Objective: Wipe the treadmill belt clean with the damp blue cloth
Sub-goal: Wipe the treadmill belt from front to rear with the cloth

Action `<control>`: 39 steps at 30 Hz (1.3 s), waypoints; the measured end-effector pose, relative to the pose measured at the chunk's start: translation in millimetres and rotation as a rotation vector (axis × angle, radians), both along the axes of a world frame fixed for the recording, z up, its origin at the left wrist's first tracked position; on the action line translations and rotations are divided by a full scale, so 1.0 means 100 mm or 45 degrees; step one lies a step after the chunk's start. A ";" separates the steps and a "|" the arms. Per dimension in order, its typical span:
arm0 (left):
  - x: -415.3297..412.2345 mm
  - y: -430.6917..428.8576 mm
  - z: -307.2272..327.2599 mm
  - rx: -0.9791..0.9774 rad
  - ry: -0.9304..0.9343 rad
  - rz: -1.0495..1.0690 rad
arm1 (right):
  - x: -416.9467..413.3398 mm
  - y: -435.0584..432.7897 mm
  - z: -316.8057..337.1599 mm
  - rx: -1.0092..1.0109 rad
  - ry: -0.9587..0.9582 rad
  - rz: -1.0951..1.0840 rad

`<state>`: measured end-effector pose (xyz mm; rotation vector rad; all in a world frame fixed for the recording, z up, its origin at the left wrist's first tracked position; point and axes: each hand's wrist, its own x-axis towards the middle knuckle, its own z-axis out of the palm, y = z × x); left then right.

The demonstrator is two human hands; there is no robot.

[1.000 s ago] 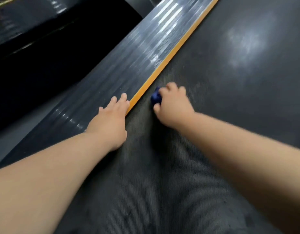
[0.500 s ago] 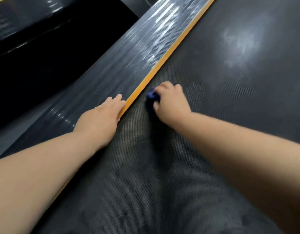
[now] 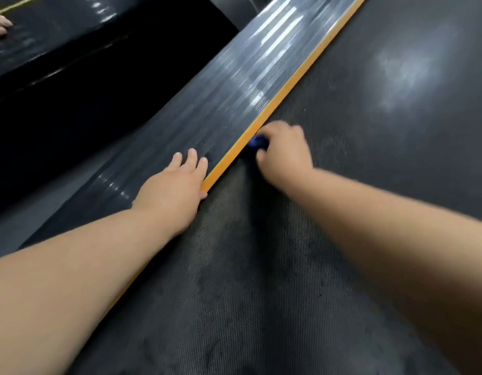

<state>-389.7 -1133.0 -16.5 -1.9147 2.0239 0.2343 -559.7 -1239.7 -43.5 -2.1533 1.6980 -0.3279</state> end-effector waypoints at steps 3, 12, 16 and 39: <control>0.01 0.00 -0.01 0.026 -0.001 0.001 | 0.10 0.57 0.00 0.008 -0.094 0.272; -0.01 -0.01 -0.01 0.010 0.020 0.017 | -0.03 -0.29 0.18 0.168 -0.240 -0.379; -0.03 0.01 0.00 0.006 0.016 0.035 | 0.12 0.30 0.11 0.188 -0.198 -0.045; 0.00 0.04 0.00 -0.035 0.042 0.019 | 0.09 0.63 0.08 0.128 -0.135 0.005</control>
